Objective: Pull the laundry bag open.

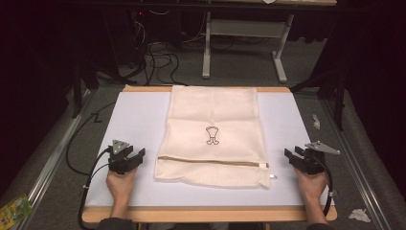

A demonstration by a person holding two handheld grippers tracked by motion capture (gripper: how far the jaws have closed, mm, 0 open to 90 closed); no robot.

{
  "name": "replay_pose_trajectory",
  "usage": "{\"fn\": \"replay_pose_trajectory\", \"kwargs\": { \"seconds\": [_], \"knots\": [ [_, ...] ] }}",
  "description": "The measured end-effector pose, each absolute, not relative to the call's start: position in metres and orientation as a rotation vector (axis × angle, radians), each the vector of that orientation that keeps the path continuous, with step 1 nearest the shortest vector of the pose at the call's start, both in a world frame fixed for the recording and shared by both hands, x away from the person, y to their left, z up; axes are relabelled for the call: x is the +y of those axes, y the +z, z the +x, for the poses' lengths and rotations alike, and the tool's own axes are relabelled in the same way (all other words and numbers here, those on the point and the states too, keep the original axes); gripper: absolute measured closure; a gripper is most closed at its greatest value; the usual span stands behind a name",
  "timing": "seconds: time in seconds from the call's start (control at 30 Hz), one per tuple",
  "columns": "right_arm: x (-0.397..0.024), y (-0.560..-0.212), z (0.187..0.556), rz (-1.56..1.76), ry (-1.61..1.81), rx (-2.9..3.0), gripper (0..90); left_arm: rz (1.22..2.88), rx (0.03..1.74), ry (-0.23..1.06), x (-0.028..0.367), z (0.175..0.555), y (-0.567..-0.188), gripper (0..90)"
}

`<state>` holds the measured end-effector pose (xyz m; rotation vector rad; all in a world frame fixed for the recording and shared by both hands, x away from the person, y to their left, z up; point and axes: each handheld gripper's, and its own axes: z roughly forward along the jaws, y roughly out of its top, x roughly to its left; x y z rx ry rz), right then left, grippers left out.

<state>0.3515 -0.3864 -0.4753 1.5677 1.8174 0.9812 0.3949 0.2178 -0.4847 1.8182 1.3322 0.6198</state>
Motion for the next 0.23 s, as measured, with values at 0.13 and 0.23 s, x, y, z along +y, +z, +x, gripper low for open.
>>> {"fn": "replay_pose_trajectory", "kwargs": {
  "seconds": [0.13, 0.23],
  "knots": [
    [-0.3841, -0.4755, 0.3513, 1.564, 0.963, 1.821, 48.9, 1.84, 1.306, 0.644, 0.2147, 0.3931, -0.4847, 45.4],
    [-0.384, -0.4756, 0.3513, 1.564, 0.962, 1.822, 48.5, 1.842, 1.299, 0.65, 0.2141, 0.3924, -0.4847, 45.1]
  ]
}}
